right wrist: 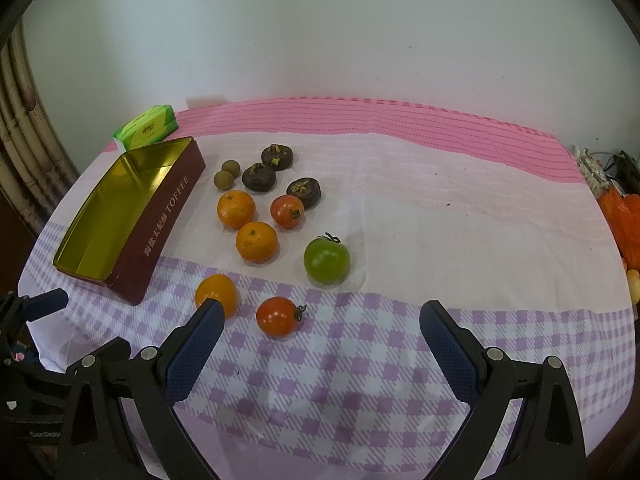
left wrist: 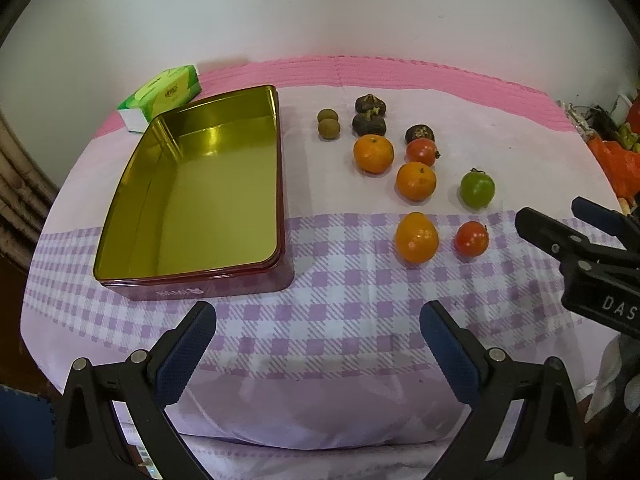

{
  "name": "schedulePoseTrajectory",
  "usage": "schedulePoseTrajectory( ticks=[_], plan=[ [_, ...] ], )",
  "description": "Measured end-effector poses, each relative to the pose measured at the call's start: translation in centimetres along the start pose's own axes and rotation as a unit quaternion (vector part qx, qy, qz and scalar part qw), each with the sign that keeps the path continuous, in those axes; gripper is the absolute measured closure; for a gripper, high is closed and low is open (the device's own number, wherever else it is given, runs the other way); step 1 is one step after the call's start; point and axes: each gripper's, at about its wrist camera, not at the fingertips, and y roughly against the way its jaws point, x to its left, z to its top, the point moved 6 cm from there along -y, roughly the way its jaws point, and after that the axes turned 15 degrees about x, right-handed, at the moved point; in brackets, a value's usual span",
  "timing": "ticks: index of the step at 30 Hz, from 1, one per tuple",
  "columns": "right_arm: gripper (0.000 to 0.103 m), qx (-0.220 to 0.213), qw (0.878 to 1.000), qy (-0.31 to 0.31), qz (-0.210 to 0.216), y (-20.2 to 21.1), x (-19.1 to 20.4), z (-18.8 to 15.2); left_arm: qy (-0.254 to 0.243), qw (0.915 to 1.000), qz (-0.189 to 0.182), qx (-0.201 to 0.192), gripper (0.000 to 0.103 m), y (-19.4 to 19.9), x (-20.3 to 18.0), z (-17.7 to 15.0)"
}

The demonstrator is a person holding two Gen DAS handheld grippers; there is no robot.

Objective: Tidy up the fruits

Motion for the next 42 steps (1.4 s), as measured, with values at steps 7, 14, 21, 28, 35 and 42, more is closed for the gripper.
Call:
schedulePoseTrajectory(
  ticks=[7,14,21,28,35,42],
  plan=[
    [0.005,0.002,1.000,0.005,0.000,-0.2,0.3,-0.3,-0.006,1.0000,0.004,0.005,0.002,0.0,0.0,-0.4],
    [0.005,0.009,1.000,0.009,-0.001,-0.3,0.5,-0.3,-0.001,0.9999,0.000,0.012,0.002,-0.2,0.3,-0.7],
    [0.005,0.010,1.000,0.013,-0.004,-0.3,0.7,-0.3,0.006,0.9999,0.000,0.014,0.002,-0.4,0.5,-0.5],
    [0.005,0.011,1.000,0.014,-0.005,-0.3,0.7,-0.3,0.013,0.9998,0.003,0.014,0.002,-0.5,0.8,-0.4],
    [0.005,0.011,1.000,0.015,-0.003,-0.3,0.8,-0.3,0.015,0.9998,0.001,0.014,0.002,-0.5,0.8,-0.4],
    [0.005,0.011,1.000,0.016,-0.001,-0.3,0.9,-0.4,0.017,0.9998,0.003,0.014,0.002,-0.5,1.0,-0.3]
  ],
)
